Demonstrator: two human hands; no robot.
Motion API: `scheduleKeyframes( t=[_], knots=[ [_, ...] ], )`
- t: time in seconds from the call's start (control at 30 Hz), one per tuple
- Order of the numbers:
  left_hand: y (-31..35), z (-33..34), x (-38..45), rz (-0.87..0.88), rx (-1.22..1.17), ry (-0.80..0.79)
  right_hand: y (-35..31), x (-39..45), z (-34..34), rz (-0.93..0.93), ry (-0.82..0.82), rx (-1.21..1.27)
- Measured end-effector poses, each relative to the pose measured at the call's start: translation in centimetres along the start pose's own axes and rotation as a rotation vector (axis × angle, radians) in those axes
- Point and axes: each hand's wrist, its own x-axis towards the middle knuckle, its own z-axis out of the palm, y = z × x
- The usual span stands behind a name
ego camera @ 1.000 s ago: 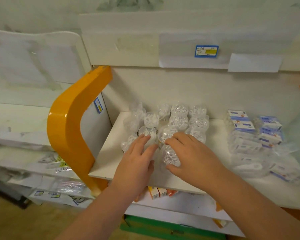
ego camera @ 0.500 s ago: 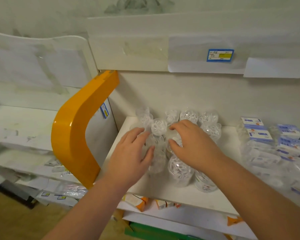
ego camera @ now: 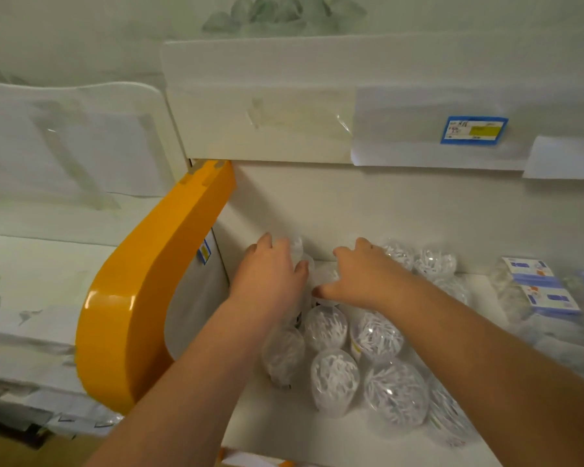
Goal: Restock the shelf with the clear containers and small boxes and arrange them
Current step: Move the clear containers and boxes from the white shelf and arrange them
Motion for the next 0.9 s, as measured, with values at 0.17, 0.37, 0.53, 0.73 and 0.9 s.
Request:
scheduleKeyframes(
  t=[0.17, 0.37, 0.53, 0.73, 0.9],
  knots=[
    [0.3, 0.4, 2.6, -0.073, -0.027, -0.139, 0.7, 0.1, 0.6, -0.096, 0.019, 0.005],
    [-0.1, 0.1, 3.8, -0.007, -0.122, -0.18, 1.8, 1.4, 0.1, -0.228, 0.03, 0.039],
    [-0.9, 0.1, 3.9, 0.08, -0.18, -0.198, 1.8, 2.0, 0.6, -0.189, 0.05, 0.052],
    [-1.0, 0.3, 4.0, 0.099, -0.229, -0.209, 1.7, 2.5, 0.4, -0.207, 0.028, 0.144],
    [-1.0, 0.4, 3.4, 0.06, -0.325, -0.18, 1.7, 2.3, 0.3, -0.204, 0.006, 0.175]
  ],
)
